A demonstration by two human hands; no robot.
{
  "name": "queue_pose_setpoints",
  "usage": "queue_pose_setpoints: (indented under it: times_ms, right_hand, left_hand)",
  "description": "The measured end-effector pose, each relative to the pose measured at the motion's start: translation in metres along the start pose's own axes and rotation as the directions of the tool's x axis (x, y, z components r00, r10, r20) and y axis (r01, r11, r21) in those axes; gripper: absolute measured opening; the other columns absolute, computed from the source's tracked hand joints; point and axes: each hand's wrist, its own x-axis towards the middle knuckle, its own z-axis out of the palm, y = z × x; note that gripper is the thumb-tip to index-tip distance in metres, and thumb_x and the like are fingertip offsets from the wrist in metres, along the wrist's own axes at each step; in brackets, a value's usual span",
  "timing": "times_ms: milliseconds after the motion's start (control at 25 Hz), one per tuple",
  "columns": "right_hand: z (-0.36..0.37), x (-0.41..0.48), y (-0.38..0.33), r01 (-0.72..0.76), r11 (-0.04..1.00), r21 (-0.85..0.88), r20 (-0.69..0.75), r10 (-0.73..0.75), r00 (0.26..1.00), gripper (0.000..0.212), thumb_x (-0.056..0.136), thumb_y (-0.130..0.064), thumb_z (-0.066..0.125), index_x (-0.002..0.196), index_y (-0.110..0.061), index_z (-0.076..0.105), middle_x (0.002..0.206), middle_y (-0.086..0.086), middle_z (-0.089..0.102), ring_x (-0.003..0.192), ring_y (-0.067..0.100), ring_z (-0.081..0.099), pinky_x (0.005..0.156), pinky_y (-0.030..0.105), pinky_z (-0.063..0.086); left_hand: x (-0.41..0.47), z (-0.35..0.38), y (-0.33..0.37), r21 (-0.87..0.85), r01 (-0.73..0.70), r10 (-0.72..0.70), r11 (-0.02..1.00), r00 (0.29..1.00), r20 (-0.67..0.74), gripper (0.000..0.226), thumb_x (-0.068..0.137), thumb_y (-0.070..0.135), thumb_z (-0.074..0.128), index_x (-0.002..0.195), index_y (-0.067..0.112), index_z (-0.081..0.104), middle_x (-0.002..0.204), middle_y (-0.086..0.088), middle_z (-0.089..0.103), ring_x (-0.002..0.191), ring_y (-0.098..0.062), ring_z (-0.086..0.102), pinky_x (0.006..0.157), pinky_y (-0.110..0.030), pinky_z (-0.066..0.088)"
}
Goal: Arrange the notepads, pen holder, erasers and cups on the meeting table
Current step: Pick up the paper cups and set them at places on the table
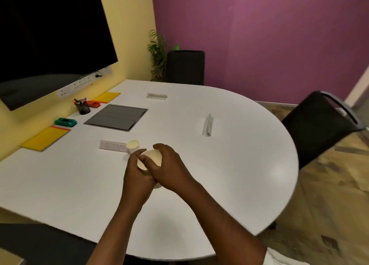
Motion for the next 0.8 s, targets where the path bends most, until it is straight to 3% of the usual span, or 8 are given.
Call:
queue_pose_setpoints:
  times_ms: [120, 280, 440, 600, 800]
  right_hand:
    - [-0.024, -0.042, 0.006, -0.023, 1.000, 0.012, -0.055, 0.024, 0.998, 0.071, 0.082, -0.063, 0.057, 0.138, -0.022, 0.042, 0.141, -0.005, 0.045, 0.125, 0.013, 0.045, 0.094, 0.020, 0.034]
    - [-0.077, -0.091, 0.023, -0.062, 0.998, -0.018, -0.092, 0.060, 0.994, 0.084, 0.074, -0.072, 0.056, 0.142, -0.027, 0.034, 0.144, -0.010, 0.038, 0.128, 0.010, 0.041, 0.096, 0.021, 0.033]
    - [-0.151, -0.128, 0.042, -0.102, 0.994, -0.041, -0.152, 0.094, 0.984, 0.092, 0.070, -0.073, 0.061, 0.144, -0.029, 0.029, 0.148, -0.013, 0.032, 0.133, 0.007, 0.036, 0.096, 0.019, 0.032]
    - [-0.221, -0.159, 0.069, -0.117, 0.991, -0.062, -0.172, 0.105, 0.979, 0.090, 0.072, -0.066, 0.066, 0.144, -0.031, 0.025, 0.148, -0.014, 0.031, 0.131, 0.007, 0.036, 0.087, 0.008, 0.029]
    - [-0.332, -0.198, 0.111, -0.156, 0.976, -0.152, -0.283, 0.108, 0.953, 0.093, 0.075, -0.061, 0.067, 0.147, -0.021, 0.024, 0.152, -0.002, 0.029, 0.136, 0.016, 0.033, 0.097, 0.020, 0.030]
  left_hand:
    - [-0.035, 0.012, 0.015, 0.015, 0.000, -0.001, 1.000, 0.994, 0.113, 0.064, 0.076, -0.003, 0.065, 0.125, 0.034, 0.046, 0.098, 0.023, 0.051, 0.084, 0.000, 0.054, 0.051, -0.016, 0.048]
    - [-0.068, 0.054, 0.040, -0.016, -0.035, 0.038, 0.999, 0.963, 0.269, 0.069, 0.077, -0.007, 0.060, 0.129, 0.034, 0.042, 0.099, 0.021, 0.051, 0.084, -0.002, 0.054, 0.040, -0.009, 0.045]
    - [-0.100, 0.116, 0.069, -0.031, -0.122, 0.124, 0.992, 0.921, 0.368, 0.078, 0.074, -0.005, 0.064, 0.135, 0.033, 0.037, 0.117, 0.014, 0.048, 0.089, -0.001, 0.056, 0.043, -0.011, 0.048]
    - [-0.128, 0.181, 0.093, -0.082, -0.194, 0.210, 0.978, 0.877, 0.432, 0.080, 0.070, -0.003, 0.072, 0.135, 0.031, 0.039, 0.125, 0.010, 0.049, 0.099, -0.012, 0.058, 0.054, -0.018, 0.055]
    - [-0.175, 0.294, 0.139, -0.099, -0.244, 0.263, 0.965, 0.865, 0.427, 0.074, 0.074, 0.000, 0.071, 0.136, 0.024, 0.040, 0.122, 0.010, 0.047, 0.103, -0.011, 0.052, 0.058, -0.007, 0.046]
